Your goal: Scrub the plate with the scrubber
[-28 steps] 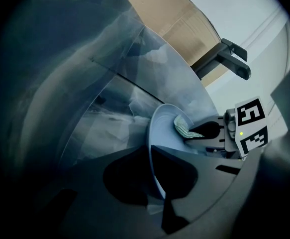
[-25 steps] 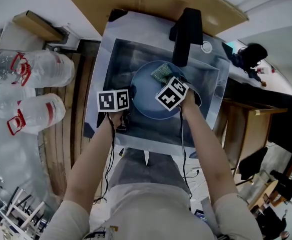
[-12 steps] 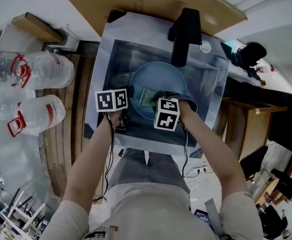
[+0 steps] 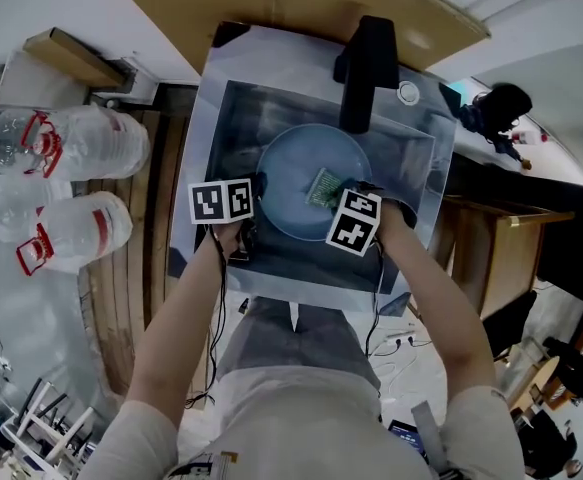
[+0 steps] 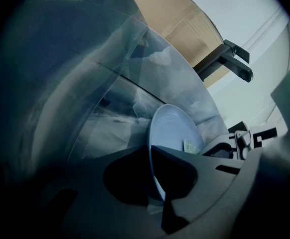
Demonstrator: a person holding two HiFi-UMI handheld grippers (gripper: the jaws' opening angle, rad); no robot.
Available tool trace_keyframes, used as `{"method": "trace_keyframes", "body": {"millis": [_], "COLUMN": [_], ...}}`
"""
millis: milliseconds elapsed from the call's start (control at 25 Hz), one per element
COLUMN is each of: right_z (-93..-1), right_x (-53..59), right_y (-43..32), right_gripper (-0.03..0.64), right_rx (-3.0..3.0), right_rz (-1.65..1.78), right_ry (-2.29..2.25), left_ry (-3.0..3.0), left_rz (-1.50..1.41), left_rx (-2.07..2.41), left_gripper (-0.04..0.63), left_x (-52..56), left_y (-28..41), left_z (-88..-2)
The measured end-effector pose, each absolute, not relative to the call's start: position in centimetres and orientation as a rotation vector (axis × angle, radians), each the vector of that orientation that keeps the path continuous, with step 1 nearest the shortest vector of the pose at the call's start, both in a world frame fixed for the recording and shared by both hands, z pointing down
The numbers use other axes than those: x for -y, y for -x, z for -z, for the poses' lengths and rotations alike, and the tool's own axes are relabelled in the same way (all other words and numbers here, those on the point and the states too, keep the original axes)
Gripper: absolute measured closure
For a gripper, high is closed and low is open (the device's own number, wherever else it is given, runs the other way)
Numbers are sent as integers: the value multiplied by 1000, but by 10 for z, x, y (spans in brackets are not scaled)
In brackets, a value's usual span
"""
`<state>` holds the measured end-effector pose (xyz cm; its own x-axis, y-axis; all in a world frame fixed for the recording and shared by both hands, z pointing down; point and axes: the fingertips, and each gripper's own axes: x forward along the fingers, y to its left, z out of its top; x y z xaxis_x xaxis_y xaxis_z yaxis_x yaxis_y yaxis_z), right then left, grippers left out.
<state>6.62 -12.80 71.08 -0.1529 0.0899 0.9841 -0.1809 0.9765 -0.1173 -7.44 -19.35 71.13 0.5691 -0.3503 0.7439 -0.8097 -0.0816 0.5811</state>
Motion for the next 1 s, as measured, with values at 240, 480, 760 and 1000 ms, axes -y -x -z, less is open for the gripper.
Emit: {"method": "trace_keyframes", "body": {"millis": [240,480,760,1000], "right_z": [-714,-717,-707,-706], "right_x": [209,218,177,107], "right_y": [-52,-21,12,20], "right_gripper": [495,497,491,489], "right_rx": [1760,1818,1951,1889], "right_rz": [-253,-57,-92,16], "right_ry": [-405,-372,-195,147], "left_ry": [-1677,-1636,-1640,-1643], "left_rz": [-508,-486,-492,-491], "left_rx": [979,1024,1027,1029], "left_gripper": [561,563,563,565], "left_x": [193,197,196,197], "left_y": [75,79,79,81], "left_z": [-711,-712,-712,-713]}}
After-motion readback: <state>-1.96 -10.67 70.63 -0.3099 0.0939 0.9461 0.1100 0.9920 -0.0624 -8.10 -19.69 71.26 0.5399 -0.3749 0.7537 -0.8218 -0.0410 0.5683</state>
